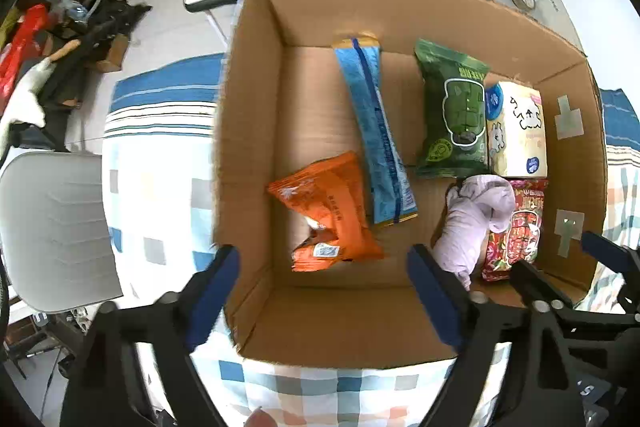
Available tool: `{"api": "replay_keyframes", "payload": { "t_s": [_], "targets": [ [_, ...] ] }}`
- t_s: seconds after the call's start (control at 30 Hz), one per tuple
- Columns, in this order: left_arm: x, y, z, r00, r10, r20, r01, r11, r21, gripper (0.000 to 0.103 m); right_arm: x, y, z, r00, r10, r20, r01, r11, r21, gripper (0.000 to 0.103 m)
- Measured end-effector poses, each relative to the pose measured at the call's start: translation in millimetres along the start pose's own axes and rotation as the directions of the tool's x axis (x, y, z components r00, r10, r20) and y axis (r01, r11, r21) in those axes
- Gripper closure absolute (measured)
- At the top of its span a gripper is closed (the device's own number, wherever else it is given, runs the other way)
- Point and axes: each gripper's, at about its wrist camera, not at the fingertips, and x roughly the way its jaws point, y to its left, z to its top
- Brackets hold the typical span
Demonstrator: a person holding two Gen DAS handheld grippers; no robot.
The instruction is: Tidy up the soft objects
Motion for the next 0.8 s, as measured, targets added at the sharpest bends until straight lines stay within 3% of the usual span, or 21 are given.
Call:
{"api": "replay_keyframes", "payload": {
  "t_s": [0.07,0.23,0.47,0.6,0.8],
  "targets": [
    [-7,5,-2,1.0,0.0,0.025,0.001,1.0,-0.01,0.012,-5,-2,-4,1.0,-0.018,0.018,0.018,1.0,-0.001,0.004],
    [-23,11,-10,0.997,-0.029,0.066,0.031,0.999,-0.029,0.011,-19,-14,-15,0.997,-0.051,0.058,0.051,0.999,0.007,0.004],
    [-58,11,-28,0.985,-0.034,0.17,0.043,0.998,-0.055,0.012,-47,-26,-36,0.993,-0.032,0.113,0.029,0.999,0.028,0.004],
    [-96,10,-51,0.963,-0.021,0.268,0.038,0.997,-0.06,0.012,-71,-32,-55,0.986,-0.018,0.167,0.012,0.999,0.034,0.004],
    [-164,3,-103,0.911,-0.002,0.411,0.032,0.997,-0.066,0.012,-129,-39,-102,0.952,-0.012,0.307,0.006,1.0,0.021,0.004]
  ]
}}
